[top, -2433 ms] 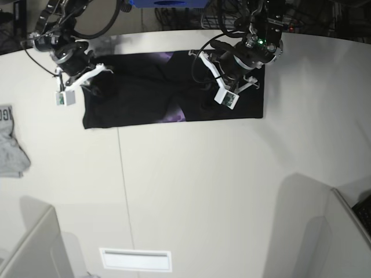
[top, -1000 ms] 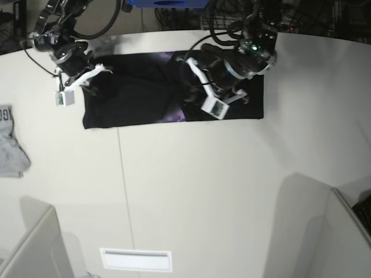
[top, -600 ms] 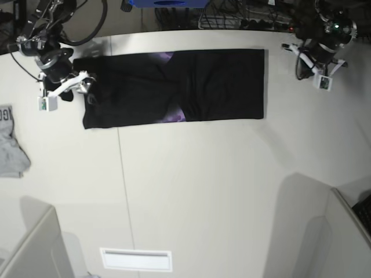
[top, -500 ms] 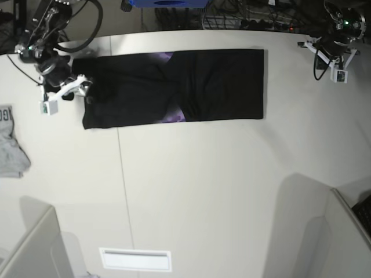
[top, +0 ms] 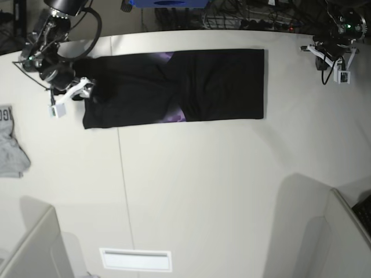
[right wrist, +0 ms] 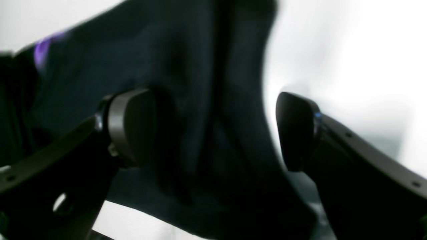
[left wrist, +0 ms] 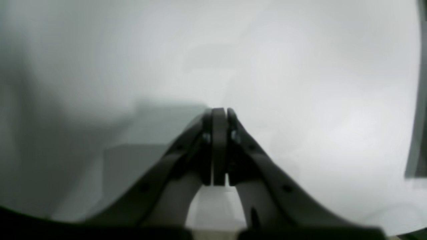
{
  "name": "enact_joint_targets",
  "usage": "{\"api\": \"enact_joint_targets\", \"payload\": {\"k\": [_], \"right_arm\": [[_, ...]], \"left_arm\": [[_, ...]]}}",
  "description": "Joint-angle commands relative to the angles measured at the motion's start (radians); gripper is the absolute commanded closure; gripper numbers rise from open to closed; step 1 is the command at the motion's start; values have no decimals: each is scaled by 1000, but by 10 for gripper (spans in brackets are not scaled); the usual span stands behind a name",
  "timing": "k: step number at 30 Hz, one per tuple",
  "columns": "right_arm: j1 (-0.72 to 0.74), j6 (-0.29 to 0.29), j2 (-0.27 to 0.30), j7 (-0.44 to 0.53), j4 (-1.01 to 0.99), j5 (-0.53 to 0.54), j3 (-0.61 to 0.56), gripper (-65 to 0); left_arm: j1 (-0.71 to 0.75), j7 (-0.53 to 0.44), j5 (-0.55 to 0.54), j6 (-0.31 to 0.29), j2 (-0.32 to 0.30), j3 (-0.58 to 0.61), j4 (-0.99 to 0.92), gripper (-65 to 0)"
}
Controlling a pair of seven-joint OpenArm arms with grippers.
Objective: Fold the T-shirt properly
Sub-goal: 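Raise the left gripper away from the folded shirt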
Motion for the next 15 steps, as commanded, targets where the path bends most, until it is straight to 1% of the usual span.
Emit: {"api": "enact_joint_targets", "payload": {"k": [1, 2, 5, 8, 10, 11, 13, 15], "right_arm": [[-11, 1, -4, -65, 0, -19, -4, -515], [-14, 4, -5, -68, 0, -19, -4, -515], [-15, 38, -5, -103, -6, -19, -5, -515], [-17, 46, -5, -106, -7, -19, -33, -515], [-17, 46, -5, -106, -9, -20, -38, -513], [-17, 46, -5, -106, -9, -20, -38, -512], [-12, 44, -5, -106, -12, -20, -38, -467], [-7, 44, -4, -106, -41, -20, -38, -357]], "left_arm": [[5, -8, -12, -9, -11, 27, 15, 0], [5, -8, -12, -9, -11, 50, 16, 0], [2, -8, -12, -9, -6, 126, 11, 0], [2, -9, -12, -9, -6, 222, 8, 0], [2, -42, -18, -4, -5, 289, 8, 0], [4, -78, -18, 19, -5, 329, 7, 0], [10, -131, -20, 56, -5, 392, -1, 0], [7, -135, -21, 77, -5, 433, -22, 0]]}}
